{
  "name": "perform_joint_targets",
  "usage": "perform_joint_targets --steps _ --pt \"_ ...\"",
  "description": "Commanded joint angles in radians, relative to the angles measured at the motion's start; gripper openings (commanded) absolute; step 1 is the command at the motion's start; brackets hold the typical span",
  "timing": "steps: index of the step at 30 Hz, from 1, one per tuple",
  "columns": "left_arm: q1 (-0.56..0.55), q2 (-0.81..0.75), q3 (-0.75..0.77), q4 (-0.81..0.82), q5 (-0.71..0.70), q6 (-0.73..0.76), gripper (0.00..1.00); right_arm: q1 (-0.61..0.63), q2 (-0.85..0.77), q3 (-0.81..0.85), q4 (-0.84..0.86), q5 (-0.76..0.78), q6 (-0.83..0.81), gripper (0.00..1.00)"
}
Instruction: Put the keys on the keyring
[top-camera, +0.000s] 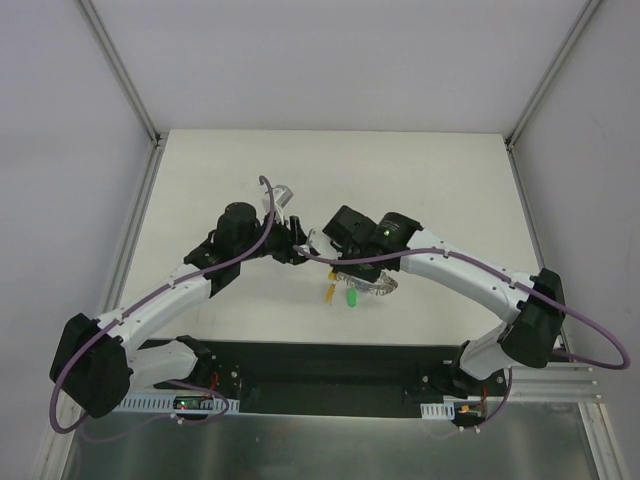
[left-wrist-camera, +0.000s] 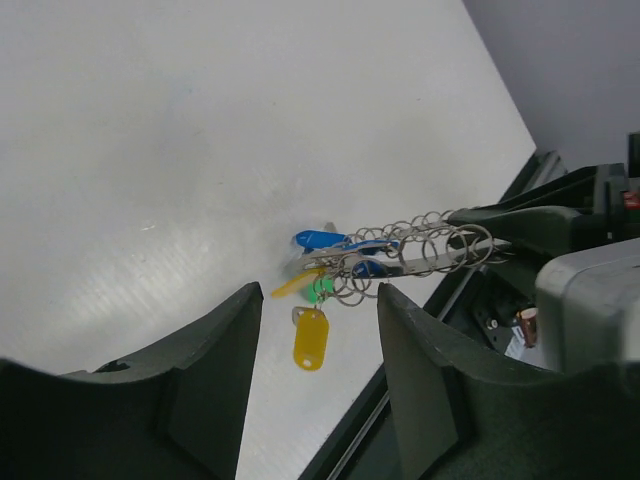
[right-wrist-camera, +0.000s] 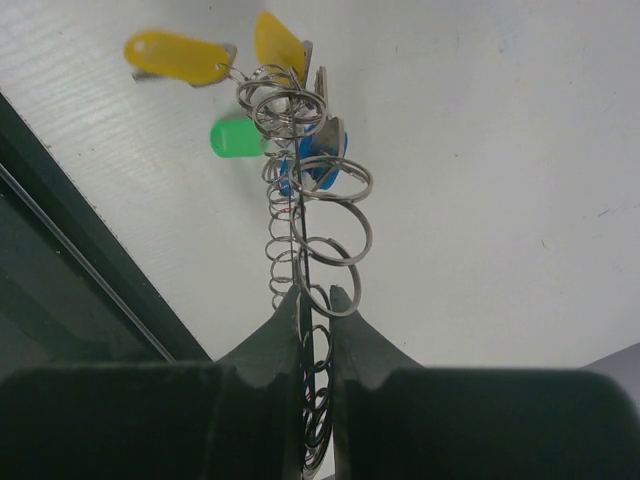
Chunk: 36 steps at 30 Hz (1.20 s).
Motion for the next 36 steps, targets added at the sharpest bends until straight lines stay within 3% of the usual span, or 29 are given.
perform_joint_targets --steps 1,5,12,24,36 --pt "0.006 0.039 0.018 0.213 0.166 -0.075 0.5 0.006 -0.001 0.053 -0.071 0.054 -0.038 0.01" --pt "0.006 0.103 0.049 0.254 0.28 -0.092 0.52 0.006 0.008 0.064 -0.072 0.038 -0.04 0.01" --pt "-0.02 0.183 0.103 0.259 0.36 -0.097 0.53 0.005 0.031 0.087 -0.064 0.023 -0.037 0.01" --pt "-0.069 0.268 0.193 0.213 0.364 -0.087 0.53 0.005 0.029 0.067 -0.058 0.041 -0.032 0.01" --pt "-0.075 0.245 0.175 0.239 0.318 -0.121 0.57 -0.018 -0.081 -0.045 0.117 0.017 0.025 0.01"
